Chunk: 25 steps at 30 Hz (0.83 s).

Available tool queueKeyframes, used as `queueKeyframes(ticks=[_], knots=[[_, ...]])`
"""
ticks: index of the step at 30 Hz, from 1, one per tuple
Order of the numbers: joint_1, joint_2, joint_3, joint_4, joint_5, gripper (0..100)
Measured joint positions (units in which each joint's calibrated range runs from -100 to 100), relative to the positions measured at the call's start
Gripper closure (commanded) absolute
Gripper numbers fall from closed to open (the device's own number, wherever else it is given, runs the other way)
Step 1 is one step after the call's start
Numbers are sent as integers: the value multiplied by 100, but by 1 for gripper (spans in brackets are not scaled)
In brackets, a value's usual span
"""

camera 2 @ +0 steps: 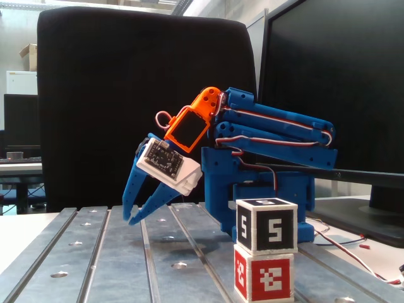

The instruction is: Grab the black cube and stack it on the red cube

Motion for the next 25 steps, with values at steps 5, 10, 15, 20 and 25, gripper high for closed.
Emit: queueKeyframes(ticks=[5, 10, 15, 20, 25], knots=[[0, 0, 0, 9, 5, 99], [7, -34, 0, 335, 0, 99], [7, -93, -9, 550, -16, 99], [0, -93, -9, 550, -16, 99], [-7, -93, -9, 550, -16, 99]])
